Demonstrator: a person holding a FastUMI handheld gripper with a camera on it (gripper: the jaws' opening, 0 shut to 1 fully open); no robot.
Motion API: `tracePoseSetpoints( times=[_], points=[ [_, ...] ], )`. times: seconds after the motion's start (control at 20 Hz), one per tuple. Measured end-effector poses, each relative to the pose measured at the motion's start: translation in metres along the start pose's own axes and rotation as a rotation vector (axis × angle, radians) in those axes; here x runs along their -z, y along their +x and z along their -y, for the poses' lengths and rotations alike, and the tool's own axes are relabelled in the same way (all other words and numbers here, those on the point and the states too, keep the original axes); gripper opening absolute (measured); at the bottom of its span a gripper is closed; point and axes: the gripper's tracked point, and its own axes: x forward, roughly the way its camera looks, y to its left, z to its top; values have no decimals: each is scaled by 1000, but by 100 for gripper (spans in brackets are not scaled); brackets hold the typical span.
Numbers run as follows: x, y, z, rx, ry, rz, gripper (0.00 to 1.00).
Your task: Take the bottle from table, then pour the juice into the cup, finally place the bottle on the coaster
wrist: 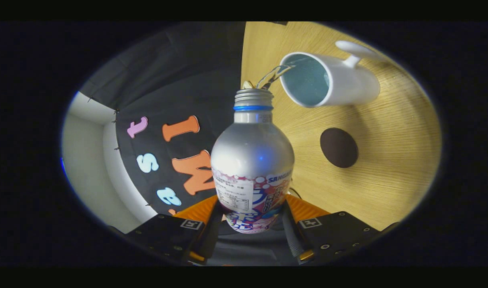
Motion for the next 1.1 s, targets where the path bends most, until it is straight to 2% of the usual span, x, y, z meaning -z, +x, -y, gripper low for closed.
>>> tracePoseSetpoints(
  times=[1.1],
  points=[
    [0,-3,-4,11,69,14,72]
  ],
)
